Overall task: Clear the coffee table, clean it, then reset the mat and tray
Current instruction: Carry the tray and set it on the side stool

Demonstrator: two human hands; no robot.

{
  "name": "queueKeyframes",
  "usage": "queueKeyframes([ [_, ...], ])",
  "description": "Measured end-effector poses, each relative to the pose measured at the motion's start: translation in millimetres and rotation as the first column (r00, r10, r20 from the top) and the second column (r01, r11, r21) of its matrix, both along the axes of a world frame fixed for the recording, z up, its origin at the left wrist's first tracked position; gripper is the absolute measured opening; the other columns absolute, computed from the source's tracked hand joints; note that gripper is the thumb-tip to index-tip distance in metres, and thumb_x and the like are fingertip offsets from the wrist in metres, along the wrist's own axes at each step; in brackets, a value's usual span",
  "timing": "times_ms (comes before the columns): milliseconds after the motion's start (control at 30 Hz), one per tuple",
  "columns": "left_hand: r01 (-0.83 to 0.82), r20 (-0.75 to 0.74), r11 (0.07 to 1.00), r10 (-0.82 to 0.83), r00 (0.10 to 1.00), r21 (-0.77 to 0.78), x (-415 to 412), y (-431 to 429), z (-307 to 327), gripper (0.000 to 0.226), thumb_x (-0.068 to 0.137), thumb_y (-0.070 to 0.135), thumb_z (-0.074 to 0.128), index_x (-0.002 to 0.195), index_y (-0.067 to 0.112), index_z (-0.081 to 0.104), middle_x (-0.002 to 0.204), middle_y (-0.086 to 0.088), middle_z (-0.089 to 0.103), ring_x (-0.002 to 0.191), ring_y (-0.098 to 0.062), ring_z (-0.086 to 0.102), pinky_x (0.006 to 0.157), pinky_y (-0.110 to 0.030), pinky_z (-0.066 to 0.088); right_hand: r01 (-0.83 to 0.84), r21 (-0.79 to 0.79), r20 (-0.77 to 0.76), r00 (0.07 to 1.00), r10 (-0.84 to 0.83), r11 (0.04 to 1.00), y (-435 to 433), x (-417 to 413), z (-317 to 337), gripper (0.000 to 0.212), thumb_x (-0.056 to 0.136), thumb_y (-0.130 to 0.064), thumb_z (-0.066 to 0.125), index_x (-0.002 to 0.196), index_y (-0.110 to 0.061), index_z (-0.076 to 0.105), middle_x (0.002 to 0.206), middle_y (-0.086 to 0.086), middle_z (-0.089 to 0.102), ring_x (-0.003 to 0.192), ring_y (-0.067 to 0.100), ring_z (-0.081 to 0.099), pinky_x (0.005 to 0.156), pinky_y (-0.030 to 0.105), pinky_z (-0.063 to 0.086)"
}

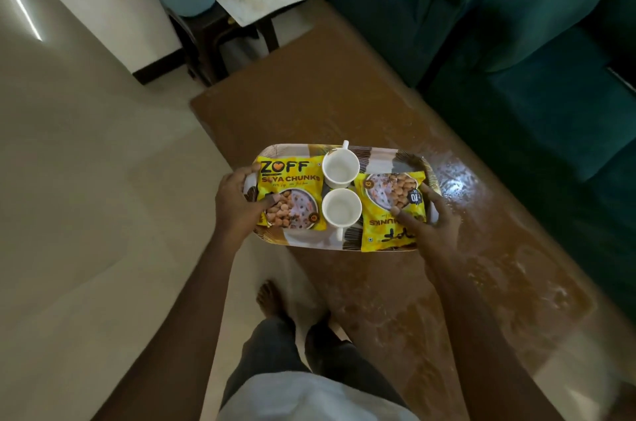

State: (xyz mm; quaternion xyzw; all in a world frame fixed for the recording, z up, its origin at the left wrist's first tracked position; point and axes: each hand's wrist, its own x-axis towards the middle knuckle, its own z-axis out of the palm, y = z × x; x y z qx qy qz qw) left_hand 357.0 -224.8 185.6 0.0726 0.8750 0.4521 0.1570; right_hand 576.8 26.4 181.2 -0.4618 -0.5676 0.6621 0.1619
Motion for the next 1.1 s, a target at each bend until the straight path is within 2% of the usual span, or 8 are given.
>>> queueKeyframes([
  [100, 0.012, -0.029, 1.000, -0.012, 1.000, -0.001, -16.4, -8.9, 22.8, 0.067, 0.059, 0.028, 0.092, 0.120, 0.033, 0.064, 0.120, 0.000, 0.057, 0.108, -0.018, 0.059, 0.092, -0.045, 0.053, -0.023, 0.047, -0.016, 1.000, 0.023, 0.999, -7.2, -15.2, 16.0, 0.065, 0.062, -0.025, 0.094, 0.117, -0.044, 0.066, 0.134, 0.011, 0.057, 0.107, 0.023, 0.069, 0.073, 0.046, 0.062],
  [200, 0.013, -0.040, 1.000, -0.012, 0.999, 0.023, -39.0, -17.4, 40.4, 0.068, 0.061, 0.025, 0.091, 0.122, 0.031, 0.063, 0.122, -0.002, 0.056, 0.109, -0.018, 0.059, 0.093, -0.044, 0.052, -0.047, 0.083, 0.054, 0.998, 0.043, 0.995, -13.9, -36.3, 24.5, 0.077, 0.053, -0.052, 0.095, 0.122, -0.052, 0.060, 0.141, 0.008, 0.045, 0.116, 0.033, 0.061, 0.072, 0.046, 0.062],
  [300, 0.035, -0.042, 0.999, -0.034, 0.999, 0.031, -66.4, -29.4, 51.3, 0.069, 0.059, 0.027, 0.092, 0.121, 0.036, 0.062, 0.124, 0.000, 0.056, 0.109, -0.016, 0.059, 0.093, -0.045, 0.053, -0.078, 0.131, 0.124, 0.990, 0.062, 0.988, -23.7, -60.3, 29.6, 0.085, 0.047, -0.066, 0.091, 0.124, -0.059, 0.055, 0.142, 0.006, 0.045, 0.122, 0.037, 0.055, 0.074, 0.050, 0.061],
  [467, 0.094, -0.077, 0.996, -0.094, 0.993, 0.005, -126.8, -52.7, 72.7, 0.071, 0.059, 0.025, 0.092, 0.122, 0.032, 0.059, 0.125, -0.003, 0.053, 0.111, -0.021, 0.057, 0.094, -0.047, 0.052, -0.096, 0.180, 0.172, 0.983, 0.065, 0.979, -48.0, -114.0, 46.1, 0.086, 0.046, -0.070, 0.089, 0.124, -0.062, 0.053, 0.144, 0.007, 0.043, 0.125, 0.039, 0.054, 0.079, 0.054, 0.059],
  [600, 0.134, -0.113, 0.991, -0.135, 0.984, -0.018, -176.3, -71.3, 91.4, 0.072, 0.063, 0.023, 0.090, 0.126, 0.028, 0.057, 0.125, -0.005, 0.049, 0.111, -0.023, 0.055, 0.094, -0.047, 0.051, -0.050, 0.195, 0.154, 0.988, 0.020, 0.980, -70.4, -163.5, 60.7, 0.080, 0.047, -0.069, 0.089, 0.119, -0.060, 0.057, 0.135, 0.004, 0.038, 0.115, 0.035, 0.058, 0.075, 0.050, 0.061],
  [800, 0.190, -0.144, 0.981, -0.194, 0.970, -0.043, -256.7, -95.5, 116.7, 0.070, 0.066, 0.018, 0.087, 0.129, 0.022, 0.055, 0.126, -0.008, 0.047, 0.115, -0.024, 0.052, 0.096, -0.042, 0.048, -0.060, 0.239, 0.170, 0.985, 0.019, 0.969, -98.6, -238.3, 69.1, 0.086, 0.044, -0.068, 0.091, 0.122, -0.060, 0.055, 0.133, 0.007, 0.049, 0.114, 0.038, 0.060, 0.073, 0.051, 0.061],
  [1000, 0.211, -0.126, 0.977, -0.213, 0.969, -0.029, -322.7, -103.5, 120.4, 0.070, 0.064, 0.018, 0.088, 0.126, 0.027, 0.056, 0.127, -0.007, 0.052, 0.115, -0.025, 0.054, 0.095, -0.045, 0.049, -0.003, 0.265, 0.144, 0.989, -0.037, 0.964, -114.2, -295.3, 85.8, 0.081, 0.039, -0.073, 0.086, 0.114, -0.063, 0.057, 0.126, 0.000, 0.032, 0.117, 0.034, 0.054, 0.078, 0.050, 0.061],
  [1100, 0.215, -0.136, 0.976, -0.219, 0.966, -0.043, -354.5, -97.7, 122.4, 0.071, 0.065, 0.012, 0.087, 0.127, 0.024, 0.056, 0.122, -0.007, 0.048, 0.113, -0.026, 0.053, 0.094, -0.040, 0.048, -0.007, 0.266, 0.147, 0.989, -0.033, 0.964, -115.1, -326.9, 88.5, 0.079, 0.039, -0.074, 0.086, 0.111, -0.067, 0.055, 0.122, -0.002, 0.029, 0.119, 0.035, 0.051, 0.078, 0.050, 0.061],
])
